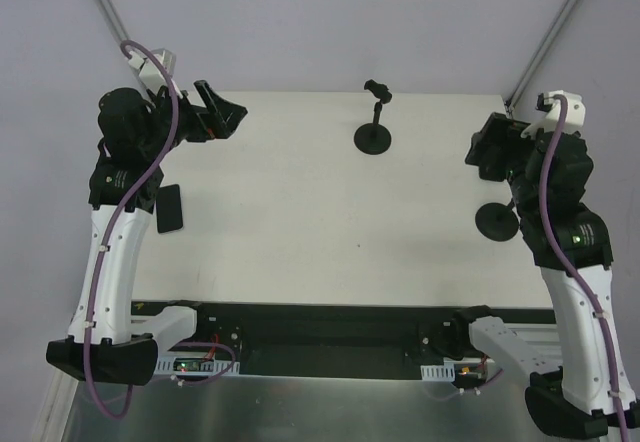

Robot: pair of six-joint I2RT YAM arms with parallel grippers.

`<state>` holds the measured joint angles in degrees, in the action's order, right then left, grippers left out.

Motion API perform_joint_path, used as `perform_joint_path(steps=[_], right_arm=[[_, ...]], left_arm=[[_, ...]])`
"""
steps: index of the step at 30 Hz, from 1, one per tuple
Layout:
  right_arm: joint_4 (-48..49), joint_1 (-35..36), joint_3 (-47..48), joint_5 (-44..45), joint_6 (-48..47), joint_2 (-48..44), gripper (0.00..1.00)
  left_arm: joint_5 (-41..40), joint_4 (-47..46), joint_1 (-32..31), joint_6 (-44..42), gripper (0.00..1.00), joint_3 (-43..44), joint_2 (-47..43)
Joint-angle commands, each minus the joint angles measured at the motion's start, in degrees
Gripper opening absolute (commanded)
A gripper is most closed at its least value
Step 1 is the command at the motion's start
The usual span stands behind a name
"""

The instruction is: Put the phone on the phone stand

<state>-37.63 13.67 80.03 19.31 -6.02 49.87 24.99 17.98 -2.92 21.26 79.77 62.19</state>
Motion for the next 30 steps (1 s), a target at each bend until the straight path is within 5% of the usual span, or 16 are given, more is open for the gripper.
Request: perform_joint_path(steps=[1,8,13,20,30], right_arm=[[8.96,-0.14,1.45,-0.23,7.85,8.48,0.96],[26.89,-4.0,-3.04,-16.2,18.49,21.12,0.96],[22.51,-4.18,7.41,-25.87,14.91,34.31,0.96],[32.42,-3.04,7.42,-43.37,10.15,48.63,0.96],[39.03,-1.37,14.01,-34.7,10.86,59.38,0.96]], left_arm=[[4.88,-5.58,0.11,1.16,0.99,0.57,0.99],[8.49,-8.48,0.19,1.16,0.99,-4.7,4.16],[9.28,-9.45,0.46,2.29,0.99,-8.22,3.9],[13.67,-11.73,1.07,5.9,0.99,-10.24,5.48],[16.84,-14.02,0.99,8.27,0.99,-11.48,7.24]])
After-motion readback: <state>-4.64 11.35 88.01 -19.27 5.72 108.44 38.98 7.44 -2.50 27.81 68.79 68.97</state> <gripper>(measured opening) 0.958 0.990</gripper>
